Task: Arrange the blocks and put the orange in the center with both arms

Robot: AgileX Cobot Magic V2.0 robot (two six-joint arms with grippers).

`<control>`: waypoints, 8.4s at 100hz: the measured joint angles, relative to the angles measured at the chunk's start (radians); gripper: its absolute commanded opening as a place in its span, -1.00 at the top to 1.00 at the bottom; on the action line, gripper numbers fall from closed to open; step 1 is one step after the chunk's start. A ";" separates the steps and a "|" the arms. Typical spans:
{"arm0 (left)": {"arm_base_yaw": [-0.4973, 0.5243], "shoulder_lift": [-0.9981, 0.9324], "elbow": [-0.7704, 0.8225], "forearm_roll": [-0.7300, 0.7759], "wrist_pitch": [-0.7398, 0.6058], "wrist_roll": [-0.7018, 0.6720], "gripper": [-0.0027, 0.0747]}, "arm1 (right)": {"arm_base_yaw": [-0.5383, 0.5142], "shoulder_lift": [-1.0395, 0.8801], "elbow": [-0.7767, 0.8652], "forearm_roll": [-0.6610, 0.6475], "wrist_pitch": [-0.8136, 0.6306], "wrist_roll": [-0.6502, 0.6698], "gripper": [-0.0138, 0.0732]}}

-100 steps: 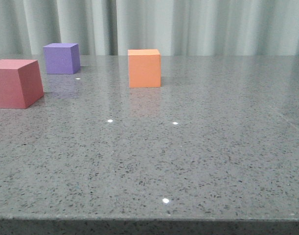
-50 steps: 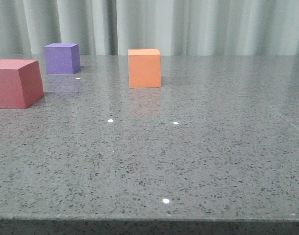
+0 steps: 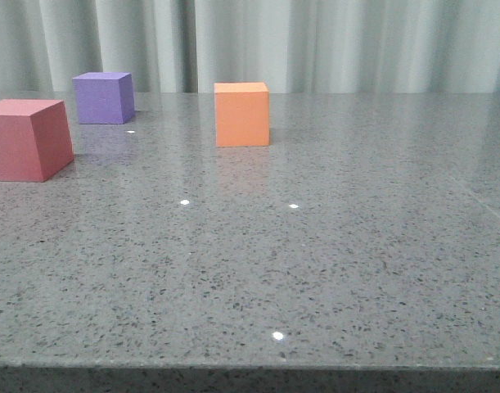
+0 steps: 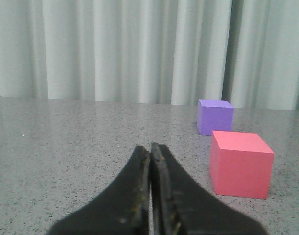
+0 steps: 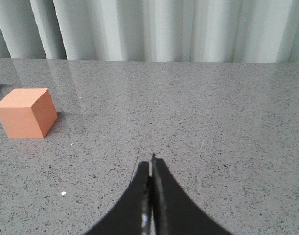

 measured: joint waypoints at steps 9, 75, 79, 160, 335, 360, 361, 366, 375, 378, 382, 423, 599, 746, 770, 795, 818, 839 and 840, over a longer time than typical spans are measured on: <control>0.000 0.000 0.000 0.000 0.000 0.000 0.98 | 0.000 0.000 0.000 -0.002 0.000 0.000 0.84; 0.000 0.000 -0.014 -0.070 0.083 0.000 0.98 | 0.000 0.000 0.000 -0.002 0.000 0.000 0.84; 0.000 0.000 -0.030 -0.088 0.133 0.000 0.98 | 0.000 0.000 0.000 -0.002 0.000 0.000 0.84; 0.000 0.760 -1.027 -0.134 0.980 0.000 0.98 | 0.000 0.000 0.000 -0.002 0.000 0.000 0.84; -0.511 1.618 -1.595 0.037 0.840 -0.344 -0.56 | 0.000 0.000 0.000 -0.004 0.000 0.000 0.84; -0.661 1.904 -1.882 0.192 0.906 -0.471 -0.56 | 0.000 0.000 0.000 -0.004 0.000 0.000 0.84; -0.663 1.910 -1.889 0.199 0.912 -0.474 -0.56 | 0.000 0.000 0.000 -0.004 0.000 0.000 0.84; -0.680 1.956 -1.936 0.227 0.933 -0.489 -0.56 | 0.000 0.000 0.000 -0.004 0.000 0.000 0.84; -0.698 2.024 -2.005 0.277 0.972 -0.516 -0.56 | 0.000 0.000 0.000 -0.004 0.000 0.000 0.84; -0.698 2.038 -2.020 0.287 0.980 -0.525 -0.56 | 0.000 0.000 0.000 -0.004 0.000 0.000 0.84; -0.700 2.055 -2.033 0.294 0.985 -0.536 -0.56 | 0.000 0.000 0.000 -0.004 0.000 0.000 0.84; -0.702 2.076 -2.049 0.310 0.981 -0.570 -0.56 | 0.000 0.000 0.000 -0.004 0.000 0.000 0.84; -0.615 1.867 -2.052 0.184 1.088 -0.225 0.52 | 0.000 0.000 0.002 -0.004 0.000 0.000 0.84; -0.288 1.828 -1.545 0.043 0.763 -0.054 0.52 | 0.000 0.000 0.002 -0.004 0.000 0.000 0.84; -0.288 1.867 -1.545 0.027 0.755 -0.054 0.52 | 0.000 0.000 0.002 -0.004 0.000 0.000 0.84; -0.288 1.867 -1.545 0.024 0.748 -0.054 0.17 | 0.000 0.000 0.002 -0.004 0.000 0.000 0.84; -0.288 1.867 -1.545 0.023 0.748 -0.054 -0.59 | 0.000 0.000 0.002 -0.004 0.000 0.000 0.84; -0.288 1.859 -1.545 0.050 0.748 -0.054 -0.58 | 0.000 0.000 0.002 -0.004 0.000 0.000 0.84; -0.288 1.855 -1.545 0.050 0.748 -0.054 -0.58 | 0.000 0.000 0.002 -0.004 0.000 0.000 0.84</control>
